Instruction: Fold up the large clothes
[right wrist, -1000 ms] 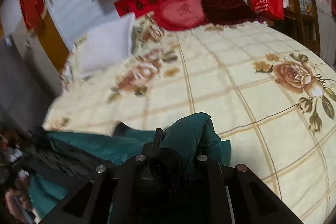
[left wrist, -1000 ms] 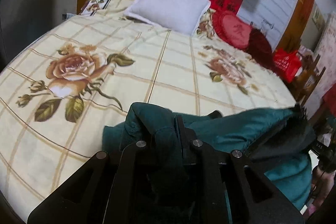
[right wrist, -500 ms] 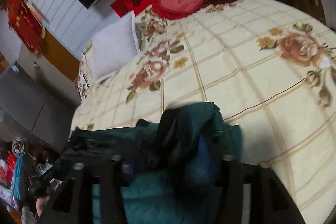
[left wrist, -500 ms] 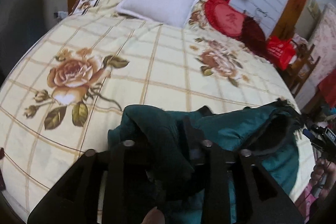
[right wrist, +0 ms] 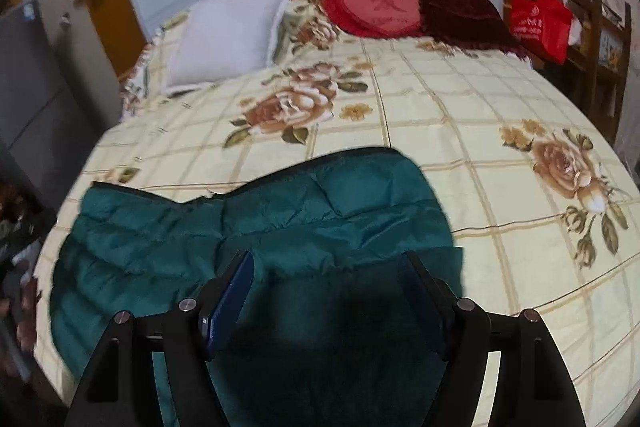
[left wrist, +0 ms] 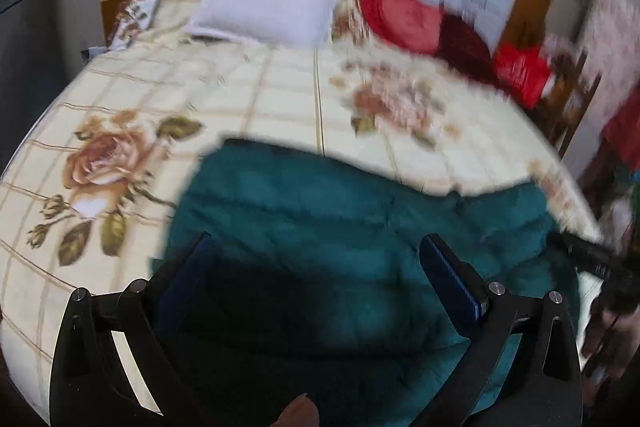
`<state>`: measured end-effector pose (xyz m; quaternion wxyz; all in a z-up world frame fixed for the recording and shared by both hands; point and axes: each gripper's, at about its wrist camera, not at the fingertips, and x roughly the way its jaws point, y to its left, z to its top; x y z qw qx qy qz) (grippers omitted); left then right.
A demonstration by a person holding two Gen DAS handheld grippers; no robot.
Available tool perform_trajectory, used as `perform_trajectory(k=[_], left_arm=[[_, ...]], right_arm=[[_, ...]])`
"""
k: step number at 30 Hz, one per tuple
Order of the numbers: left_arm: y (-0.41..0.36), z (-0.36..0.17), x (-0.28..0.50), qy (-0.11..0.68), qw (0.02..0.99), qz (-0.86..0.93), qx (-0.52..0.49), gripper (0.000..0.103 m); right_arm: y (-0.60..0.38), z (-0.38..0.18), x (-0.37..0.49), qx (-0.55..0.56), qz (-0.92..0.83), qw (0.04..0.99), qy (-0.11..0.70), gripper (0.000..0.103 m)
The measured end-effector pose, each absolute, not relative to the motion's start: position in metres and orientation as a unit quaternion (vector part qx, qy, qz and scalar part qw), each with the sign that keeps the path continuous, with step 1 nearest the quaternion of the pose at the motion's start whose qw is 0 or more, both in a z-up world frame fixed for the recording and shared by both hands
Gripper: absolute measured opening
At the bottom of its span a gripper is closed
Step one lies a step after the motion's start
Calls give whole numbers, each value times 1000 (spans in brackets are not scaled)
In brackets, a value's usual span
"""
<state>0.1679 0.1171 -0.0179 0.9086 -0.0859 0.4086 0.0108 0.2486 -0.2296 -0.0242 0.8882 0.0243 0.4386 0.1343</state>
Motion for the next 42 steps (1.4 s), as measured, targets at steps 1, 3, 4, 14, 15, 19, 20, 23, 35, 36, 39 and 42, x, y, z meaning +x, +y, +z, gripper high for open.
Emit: perform_trajectory(k=[1,3,4,14,15,19,20,23,35,36,39,42], left_arm=[[111,-31,174,425,902,26,-68,103],[105,-52,181,437,897,43,-48,103],[105,-56,182,434,898,45,-48,103],[101,-78,190,419,904,78,-39,103],[101,-78,189,417,904,78,-40,103],[102,-78,187,412,907,80,-40,103],[102,-78,187,412,907,80,-41,103],[103,-78,187,412,907,79,-41,103],[102,-77,186,411,907,80,-43,103],[102,-77,186,412,907,80,-43,103],[101,-76,187,418,904,82,-41,103],[101,-73,187,444,892,81,-39,103]], right_arm=[[-226,-35,255,18,126,884,450,72],[-221,-51,263,-4,121,882,455,81],[-221,-56,265,-9,123,883,453,84],[-226,-79,278,0,133,886,445,96],[-225,-79,277,-2,133,887,442,97],[-225,-79,275,-1,135,890,435,97],[-225,-79,275,-2,135,891,434,98],[-225,-79,276,-3,133,892,433,98],[-225,-77,275,-1,133,894,429,98],[-225,-77,275,-1,133,893,430,98],[-222,-71,275,-16,126,886,445,98],[-226,-53,270,-20,132,879,457,97]])
